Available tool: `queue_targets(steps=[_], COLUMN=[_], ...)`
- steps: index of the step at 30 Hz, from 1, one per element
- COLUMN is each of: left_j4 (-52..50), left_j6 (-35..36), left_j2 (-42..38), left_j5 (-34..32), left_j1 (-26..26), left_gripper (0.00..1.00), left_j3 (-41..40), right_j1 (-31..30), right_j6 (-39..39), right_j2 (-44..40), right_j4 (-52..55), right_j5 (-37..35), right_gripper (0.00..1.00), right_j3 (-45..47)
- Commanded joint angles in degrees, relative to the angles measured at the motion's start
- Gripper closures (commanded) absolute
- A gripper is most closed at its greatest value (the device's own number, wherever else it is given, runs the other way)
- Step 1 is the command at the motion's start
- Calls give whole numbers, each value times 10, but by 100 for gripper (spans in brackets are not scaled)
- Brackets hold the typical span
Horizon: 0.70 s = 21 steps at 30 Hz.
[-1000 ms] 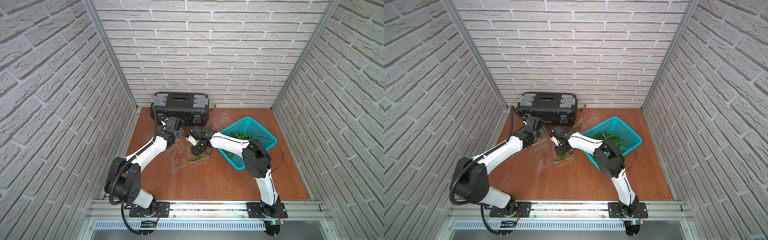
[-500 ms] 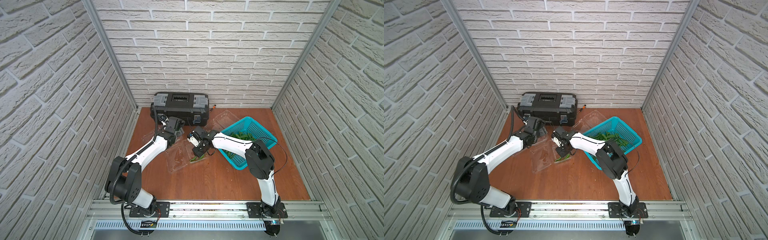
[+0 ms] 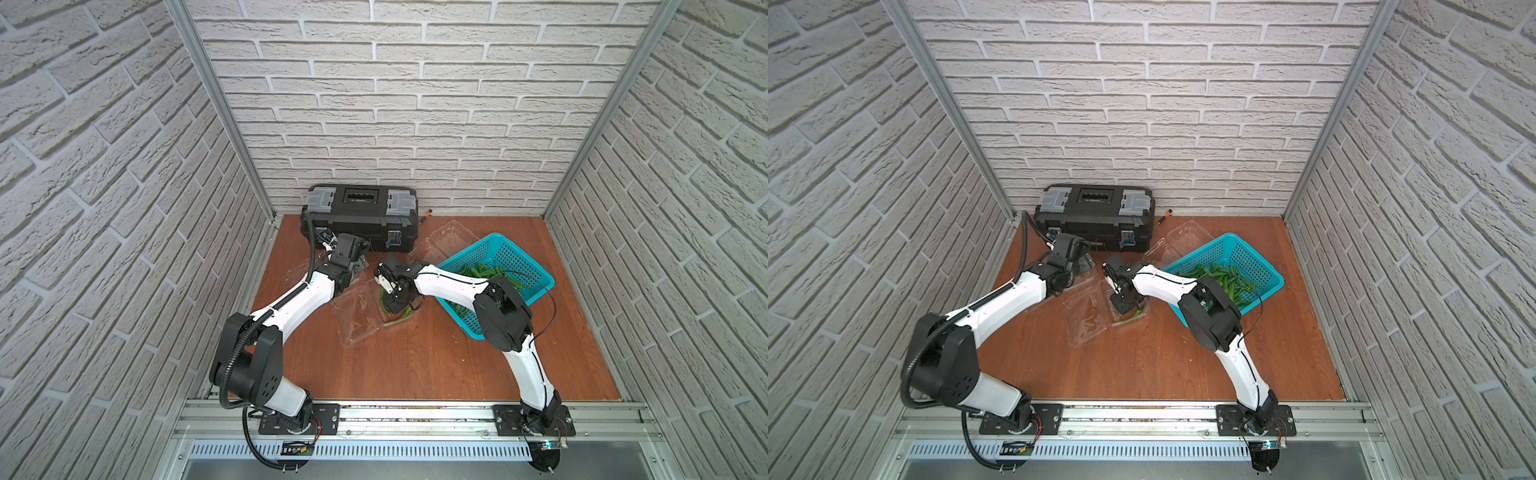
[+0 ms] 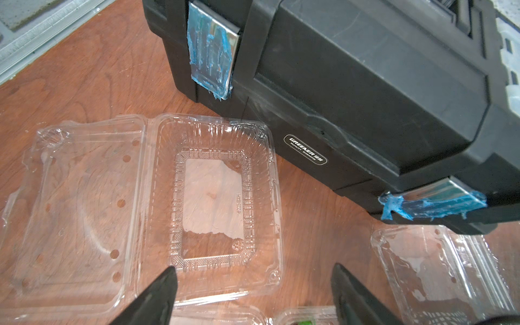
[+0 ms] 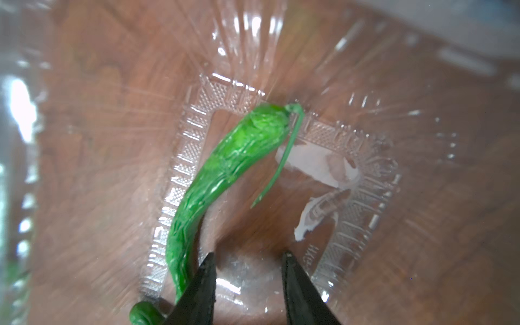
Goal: Take small green peppers out of containers
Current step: Pick up the green pepper from the packing box.
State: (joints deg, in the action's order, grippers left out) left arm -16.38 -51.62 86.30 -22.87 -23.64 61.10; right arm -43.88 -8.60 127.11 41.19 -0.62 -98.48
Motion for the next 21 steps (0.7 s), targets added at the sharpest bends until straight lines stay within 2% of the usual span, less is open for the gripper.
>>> queue_targets(steps=[1,9,21], left_j4=[4,-4,-5], left_j6=[7,8,7], left_j2=[-12,-13,-3], left_j5=[-5,-4,5], left_j1=[1,2,2], left_gripper=[15,15,14], left_j3=[2,4,7], right_j1=[1,1,1], right_j6=[-7,-7,11], right_j2=[-3,-60,-6], right_j4=[-8,-80,-61], right_j5=[-10,-2,72], right_gripper=[60,59,58], right_j3=[-7,25,-11])
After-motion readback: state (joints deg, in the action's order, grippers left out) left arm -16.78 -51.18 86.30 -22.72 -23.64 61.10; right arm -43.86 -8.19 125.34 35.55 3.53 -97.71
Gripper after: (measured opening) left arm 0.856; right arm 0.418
